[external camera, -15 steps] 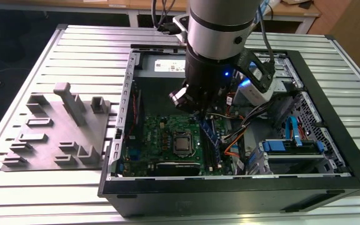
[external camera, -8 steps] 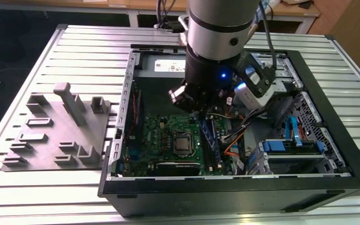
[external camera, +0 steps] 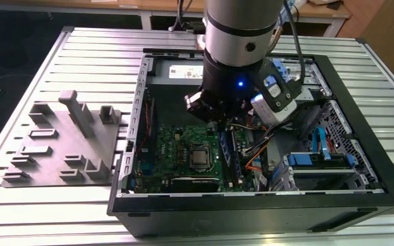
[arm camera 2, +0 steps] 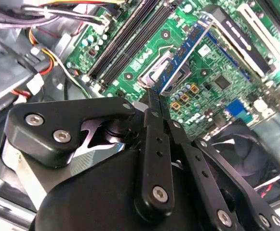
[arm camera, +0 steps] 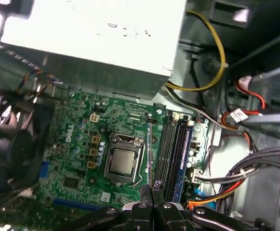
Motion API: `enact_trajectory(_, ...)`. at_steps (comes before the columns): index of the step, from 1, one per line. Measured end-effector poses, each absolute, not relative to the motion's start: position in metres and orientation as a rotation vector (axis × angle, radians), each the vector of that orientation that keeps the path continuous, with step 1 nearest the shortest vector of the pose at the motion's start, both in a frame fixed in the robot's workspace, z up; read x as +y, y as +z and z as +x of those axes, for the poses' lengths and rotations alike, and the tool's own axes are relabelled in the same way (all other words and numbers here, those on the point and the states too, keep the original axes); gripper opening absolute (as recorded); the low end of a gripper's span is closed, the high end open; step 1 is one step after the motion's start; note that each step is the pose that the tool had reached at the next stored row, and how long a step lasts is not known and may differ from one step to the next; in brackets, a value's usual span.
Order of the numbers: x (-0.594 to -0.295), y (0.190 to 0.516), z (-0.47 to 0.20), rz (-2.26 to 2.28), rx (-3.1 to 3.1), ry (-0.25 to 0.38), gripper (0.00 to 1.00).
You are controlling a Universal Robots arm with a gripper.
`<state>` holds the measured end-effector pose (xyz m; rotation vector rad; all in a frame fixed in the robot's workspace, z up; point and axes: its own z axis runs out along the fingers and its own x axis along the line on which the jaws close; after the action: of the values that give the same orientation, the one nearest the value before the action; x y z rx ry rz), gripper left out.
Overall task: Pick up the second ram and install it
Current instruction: 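Insert the second ram into the second slot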
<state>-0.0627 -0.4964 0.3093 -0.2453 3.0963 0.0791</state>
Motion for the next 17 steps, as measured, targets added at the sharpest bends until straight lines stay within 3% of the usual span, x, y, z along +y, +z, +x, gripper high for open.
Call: enact_trajectory(17,-0.4957,0.308,-0.0627,-0.03,3.102,0.075,0.09)
